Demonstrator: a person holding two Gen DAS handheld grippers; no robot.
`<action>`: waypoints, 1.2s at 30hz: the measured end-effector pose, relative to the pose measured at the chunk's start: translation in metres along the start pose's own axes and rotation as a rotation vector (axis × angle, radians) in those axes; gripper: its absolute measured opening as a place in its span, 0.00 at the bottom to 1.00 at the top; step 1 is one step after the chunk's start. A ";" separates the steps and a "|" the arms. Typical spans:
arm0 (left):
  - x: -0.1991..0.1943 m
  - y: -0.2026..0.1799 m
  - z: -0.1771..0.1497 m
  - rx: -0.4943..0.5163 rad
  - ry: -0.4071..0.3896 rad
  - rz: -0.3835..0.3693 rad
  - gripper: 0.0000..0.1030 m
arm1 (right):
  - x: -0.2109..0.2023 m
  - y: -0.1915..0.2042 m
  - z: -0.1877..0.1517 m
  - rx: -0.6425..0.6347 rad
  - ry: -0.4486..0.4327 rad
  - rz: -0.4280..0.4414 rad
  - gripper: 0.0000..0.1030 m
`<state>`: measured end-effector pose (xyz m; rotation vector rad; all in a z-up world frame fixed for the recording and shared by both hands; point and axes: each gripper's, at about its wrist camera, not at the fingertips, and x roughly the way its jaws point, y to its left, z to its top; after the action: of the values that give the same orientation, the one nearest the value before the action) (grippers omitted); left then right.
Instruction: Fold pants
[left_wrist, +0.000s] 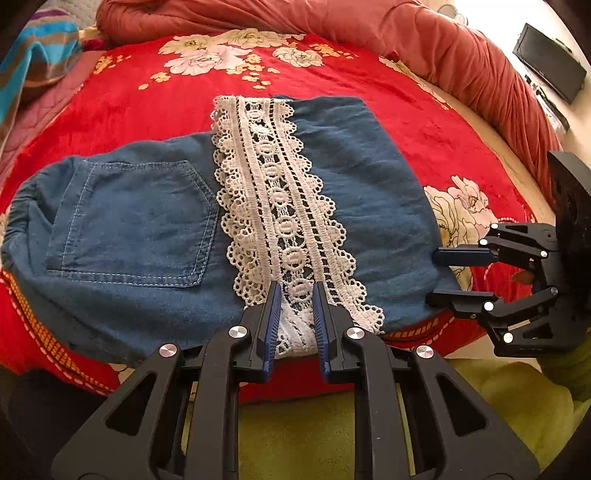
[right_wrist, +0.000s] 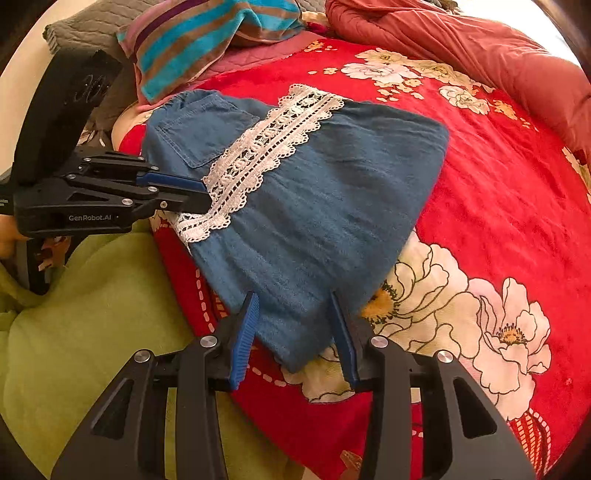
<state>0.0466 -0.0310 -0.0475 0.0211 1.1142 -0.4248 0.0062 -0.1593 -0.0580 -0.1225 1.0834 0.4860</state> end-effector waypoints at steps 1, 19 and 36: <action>0.000 0.000 0.000 -0.002 -0.002 0.000 0.11 | 0.000 0.000 0.000 0.000 0.000 -0.002 0.37; -0.024 -0.008 -0.003 0.004 -0.076 0.079 0.32 | -0.029 -0.008 0.000 0.060 -0.073 -0.025 0.65; -0.060 0.012 -0.014 -0.082 -0.177 0.137 0.83 | -0.052 -0.011 0.020 0.093 -0.140 -0.062 0.92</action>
<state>0.0165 0.0024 -0.0040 -0.0114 0.9485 -0.2529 0.0076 -0.1791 -0.0053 -0.0399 0.9608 0.3823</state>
